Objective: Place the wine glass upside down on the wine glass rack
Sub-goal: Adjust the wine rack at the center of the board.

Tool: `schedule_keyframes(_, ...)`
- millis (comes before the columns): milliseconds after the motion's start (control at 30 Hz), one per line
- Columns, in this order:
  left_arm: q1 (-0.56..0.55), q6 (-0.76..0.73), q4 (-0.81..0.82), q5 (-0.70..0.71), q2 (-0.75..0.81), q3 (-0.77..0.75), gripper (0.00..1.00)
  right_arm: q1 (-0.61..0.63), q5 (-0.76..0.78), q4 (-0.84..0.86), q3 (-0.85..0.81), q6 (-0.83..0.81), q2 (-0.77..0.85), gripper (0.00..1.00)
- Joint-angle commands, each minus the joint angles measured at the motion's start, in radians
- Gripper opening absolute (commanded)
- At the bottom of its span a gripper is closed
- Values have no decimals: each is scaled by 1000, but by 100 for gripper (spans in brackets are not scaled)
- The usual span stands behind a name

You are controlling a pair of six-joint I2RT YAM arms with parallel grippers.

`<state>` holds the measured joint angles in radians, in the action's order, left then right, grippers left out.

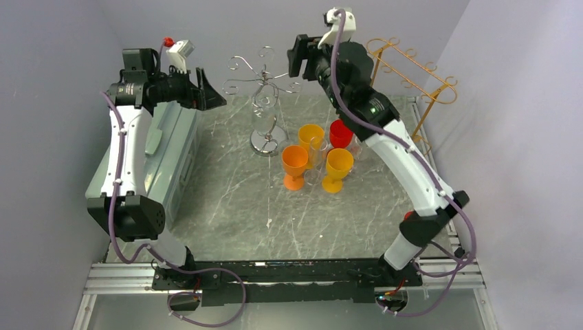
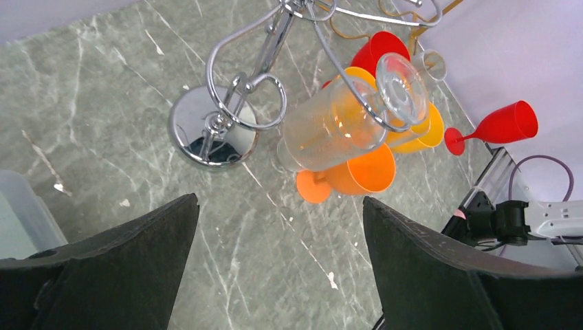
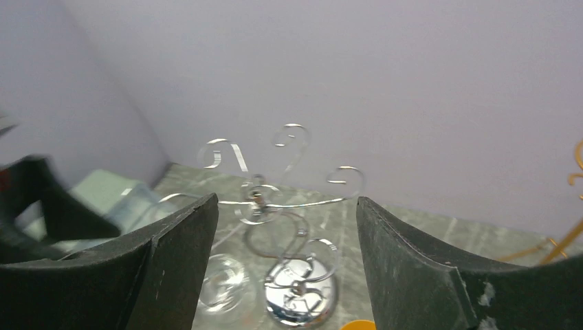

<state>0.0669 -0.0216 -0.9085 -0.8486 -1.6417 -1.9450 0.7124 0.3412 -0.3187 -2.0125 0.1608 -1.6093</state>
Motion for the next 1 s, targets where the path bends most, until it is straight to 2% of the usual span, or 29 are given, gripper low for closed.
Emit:
schedule_keyframes(0, -7, 77, 107, -43, 94, 128, 94, -84, 6, -195, -131, 39, -133, 75)
schedule_keyframes(67, -20, 86, 149, -16, 114, 157, 93, -118, -27, -206, -165, 58, -171, 75)
schedule_keyframes(200, -60, 84, 113, 37, 73, 108, 88, -180, -119, -219, -184, 124, -209, 73)
schedule_keyframes(400, -138, 54, 173, 178, 50, 121, 82, -208, -220, -171, -53, 166, -181, 68)
schedule_keyframes(667, -156, 35, 204, 247, 16, 95, 77, -208, -280, -132, 51, 217, -134, 59)
schedule_keyframes(767, -160, 34, 214, 269, 13, 95, 76, -208, -298, -134, 66, 234, -132, 53)
schedule_keyframes(967, -161, -2, 238, 315, 1, 87, 75, -196, -324, -106, 133, 265, -103, 30)
